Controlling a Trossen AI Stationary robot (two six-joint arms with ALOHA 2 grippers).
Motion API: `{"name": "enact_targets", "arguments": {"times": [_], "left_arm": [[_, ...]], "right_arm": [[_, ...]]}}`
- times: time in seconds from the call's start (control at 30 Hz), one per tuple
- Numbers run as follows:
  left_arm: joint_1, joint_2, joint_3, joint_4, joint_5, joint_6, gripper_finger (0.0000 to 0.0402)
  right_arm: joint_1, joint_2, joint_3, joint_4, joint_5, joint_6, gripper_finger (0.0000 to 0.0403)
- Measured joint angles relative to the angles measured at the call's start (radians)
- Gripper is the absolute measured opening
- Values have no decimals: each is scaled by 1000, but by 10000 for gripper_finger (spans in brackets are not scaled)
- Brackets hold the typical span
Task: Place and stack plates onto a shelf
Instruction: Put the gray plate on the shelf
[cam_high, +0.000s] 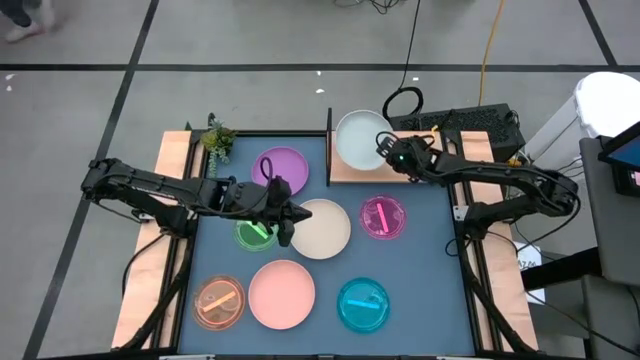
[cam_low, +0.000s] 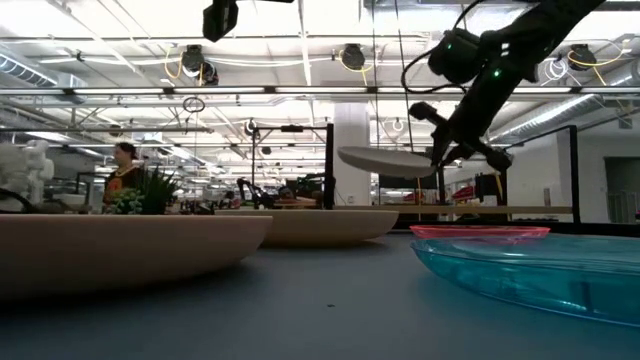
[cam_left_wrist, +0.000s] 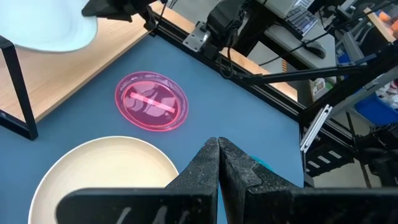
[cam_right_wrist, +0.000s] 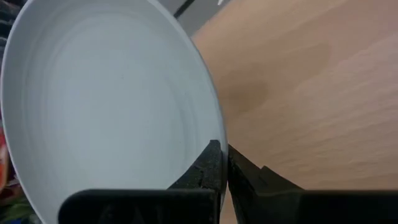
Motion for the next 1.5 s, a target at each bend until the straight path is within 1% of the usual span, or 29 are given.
{"name": "enact_targets", "arguments": {"times": [0.2, 0.53, 0.67, 0.93, 1.5], "left_arm": [[0, 0, 0, -4, 0, 0, 4], [0, 0, 0, -4, 0, 0, 4], [0, 0, 0, -4, 0, 6, 4], [0, 0, 0, -4, 0, 21, 4], [0, 0, 0, -35, -1, 15, 4]], "right_arm": [[-23, 61, 0, 1, -49, -3, 1], [-24, 121, 0, 1, -85, -6, 5], [-24, 148, 0, 28, -101, -19, 5], [-23, 160, 0, 69, -102, -20, 6], [-23, 160, 0, 68, -110, -19, 6]]}}
